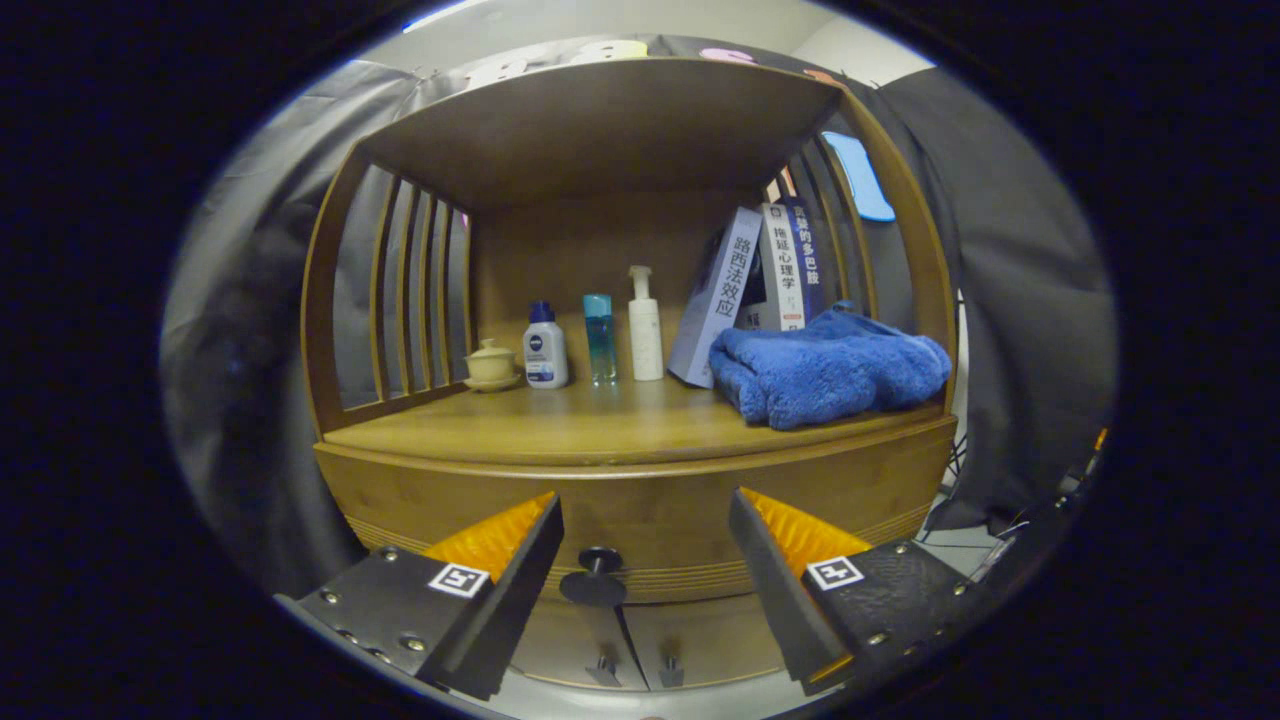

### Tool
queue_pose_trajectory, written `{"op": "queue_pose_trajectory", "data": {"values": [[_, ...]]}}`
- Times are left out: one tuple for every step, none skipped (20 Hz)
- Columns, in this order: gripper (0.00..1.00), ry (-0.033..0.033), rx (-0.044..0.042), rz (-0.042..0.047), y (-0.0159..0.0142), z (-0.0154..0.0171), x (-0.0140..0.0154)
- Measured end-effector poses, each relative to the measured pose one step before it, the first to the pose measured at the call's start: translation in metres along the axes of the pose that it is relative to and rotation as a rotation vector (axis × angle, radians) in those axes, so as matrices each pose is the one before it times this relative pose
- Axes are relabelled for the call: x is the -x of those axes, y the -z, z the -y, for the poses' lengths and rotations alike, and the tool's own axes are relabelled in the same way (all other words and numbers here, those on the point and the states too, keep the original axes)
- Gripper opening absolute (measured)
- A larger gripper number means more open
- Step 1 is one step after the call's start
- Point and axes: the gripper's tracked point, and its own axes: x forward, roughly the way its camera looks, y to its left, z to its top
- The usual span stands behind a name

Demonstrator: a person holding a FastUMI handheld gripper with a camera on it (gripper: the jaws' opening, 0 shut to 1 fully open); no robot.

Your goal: Pull open the drawer, take out the items inside it, and place them on the countertop above the cabinet.

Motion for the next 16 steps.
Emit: {"op": "queue_pose_trajectory", "data": {"values": [[1.0, -0.00201, 0.00009, -0.00605, 0.00454, -0.00204, -0.00224], [1.0, -0.00035, 0.00498, -0.0084, 0.00413, -0.00053, -0.00182], [0.99, -0.00654, 0.0006, -0.0023, 0.00323, -0.00319, -0.00103], [0.99, -0.01152, -0.00133, -0.01057, 0.0027, -0.00363, -0.00161], [0.99, -0.0026, -0.0075, 0.00777, 0.00031, -0.00144, -0.00139], [0.99, -0.00234, -0.00188, 0.00241, -0.00062, -0.00078, -0.00061], [0.99, 0.00738, 0.00386, -0.00562, 0.00406, 0.00015, -0.00211], [0.99, 0.00238, 0.0055, -0.01694, 0.00653, 0.00044, -0.00141], [0.99, -0.00872, -0.00145, -0.01415, 0.00821, -0.00415, -0.00334], [0.85, -0.01437, 0.00595, -0.01792, 0.00772, -0.00475, -0.00468], [0.71, -0.02433, -0.01092, 0.00773, -0.00026, -0.00696, 0.00259], [0.57, 0.00523, 0.01959, -0.00531, 0.00104, -0.00044, -0.00347], [0.57, 0.00507, 0.02769, -0.00754, 0.00499, -0.00033, 0.00162], [0.57, -0.00797, 0.02212, -0.01726, 0.0067, -0.00462, -0.00102], [0.57, 0.00382, 0.0106, -0.01499, 0.00585, -0.00072, -0.00156], [0.57, -0.0049, 0.00177, -0.02164, 0.00644, -0.00155, -0.00057]]}}
